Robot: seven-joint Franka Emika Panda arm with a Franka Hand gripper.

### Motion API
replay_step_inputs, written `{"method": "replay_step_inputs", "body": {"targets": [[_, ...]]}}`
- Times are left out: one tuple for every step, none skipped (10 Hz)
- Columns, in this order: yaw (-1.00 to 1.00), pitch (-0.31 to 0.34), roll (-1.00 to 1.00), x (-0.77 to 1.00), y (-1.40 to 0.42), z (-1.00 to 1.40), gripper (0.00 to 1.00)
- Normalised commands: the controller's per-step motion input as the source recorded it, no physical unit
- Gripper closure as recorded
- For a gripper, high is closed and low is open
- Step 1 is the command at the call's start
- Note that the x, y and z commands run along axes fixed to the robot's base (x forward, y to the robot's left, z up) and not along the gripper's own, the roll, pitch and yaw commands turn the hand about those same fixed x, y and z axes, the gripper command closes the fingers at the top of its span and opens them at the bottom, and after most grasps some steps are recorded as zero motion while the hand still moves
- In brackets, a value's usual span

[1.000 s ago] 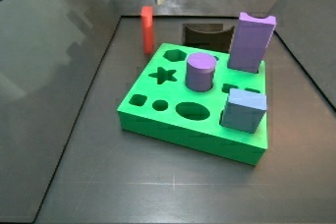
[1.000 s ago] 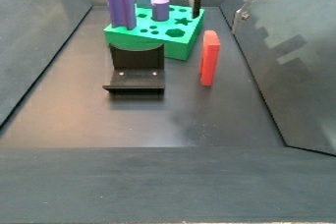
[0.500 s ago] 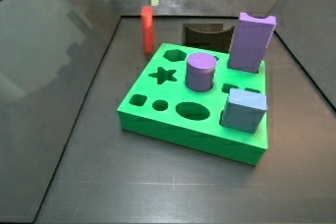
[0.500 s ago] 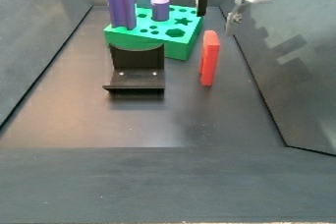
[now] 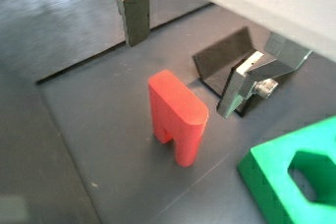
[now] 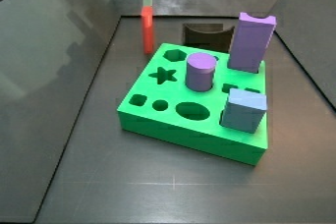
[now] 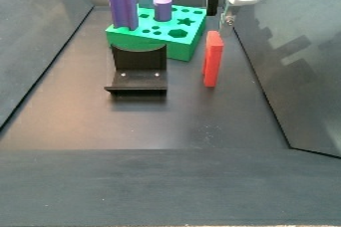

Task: Pick up the square-circle object. Move up. Rotate the square-circle object. Move to above the board. Insert the square-circle object.
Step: Rotate the square-circle object, then move to above the board.

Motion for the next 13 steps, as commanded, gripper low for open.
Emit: {"method": "replay_step_inputs", "body": {"targets": [[-0.43, 0.015, 0.01, 0.03, 0.03, -0.02, 0.00], [-0.28, 0.015, 0.01, 0.03, 0.03, -0.02, 0.00], [-0.16, 0.015, 0.01, 0.00, 0.00, -1.00, 0.00], [-0.13, 0.008, 0.01, 0.01, 0.00, -1.00, 0.00], [-0.09, -0.018, 0.00, 0.02, 0.00, -1.00, 0.00], [-0.07, -0.027, -0.01, 0.02, 0.00, -1.00, 0.00], [-0.06, -0.039, -0.03, 0.02, 0.01, -0.81, 0.00], [-0.05, -0.042, -0.04, 0.02, 0.01, -0.71, 0.00], [-0.04, -0.041, -0.06, 0.02, 0.01, -0.51, 0.00], [-0.03, -0.044, -0.07, 0.03, 0.01, -0.42, 0.00], [-0.03, -0.040, -0.09, 0.03, 0.01, -0.24, 0.00], [-0.02, -0.040, -0.10, 0.00, 0.00, 0.00, 1.00], [-0.06, -0.274, -0.14, 0.17, 0.03, 1.00, 1.00]]}}
